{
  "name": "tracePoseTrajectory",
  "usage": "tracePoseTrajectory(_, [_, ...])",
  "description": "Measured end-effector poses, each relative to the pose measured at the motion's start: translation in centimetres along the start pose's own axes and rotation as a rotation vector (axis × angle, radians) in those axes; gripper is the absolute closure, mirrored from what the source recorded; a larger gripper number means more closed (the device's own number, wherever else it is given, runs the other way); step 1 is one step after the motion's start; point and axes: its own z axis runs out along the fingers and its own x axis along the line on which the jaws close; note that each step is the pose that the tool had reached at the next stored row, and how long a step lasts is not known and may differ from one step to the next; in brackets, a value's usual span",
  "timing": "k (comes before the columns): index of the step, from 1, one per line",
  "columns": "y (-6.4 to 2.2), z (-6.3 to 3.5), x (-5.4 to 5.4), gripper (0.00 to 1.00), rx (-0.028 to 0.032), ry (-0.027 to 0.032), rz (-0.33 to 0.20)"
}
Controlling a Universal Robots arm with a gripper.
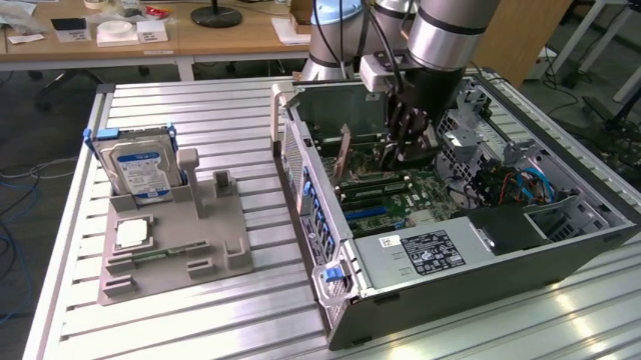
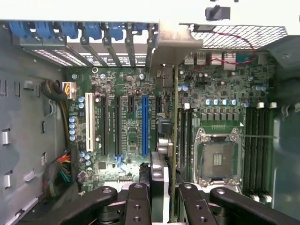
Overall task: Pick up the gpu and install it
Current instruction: 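Insert the gpu into the slot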
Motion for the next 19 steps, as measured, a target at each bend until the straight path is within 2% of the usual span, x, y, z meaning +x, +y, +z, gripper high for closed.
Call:
tracePoseTrajectory(9, [0.22, 1.57, 0.3, 0.72, 0.0000, -0.0002, 0.000])
tracePoseTrajectory(19, [0.21, 1.75, 0.4, 0.72, 0.0000, -0.0002, 0.000])
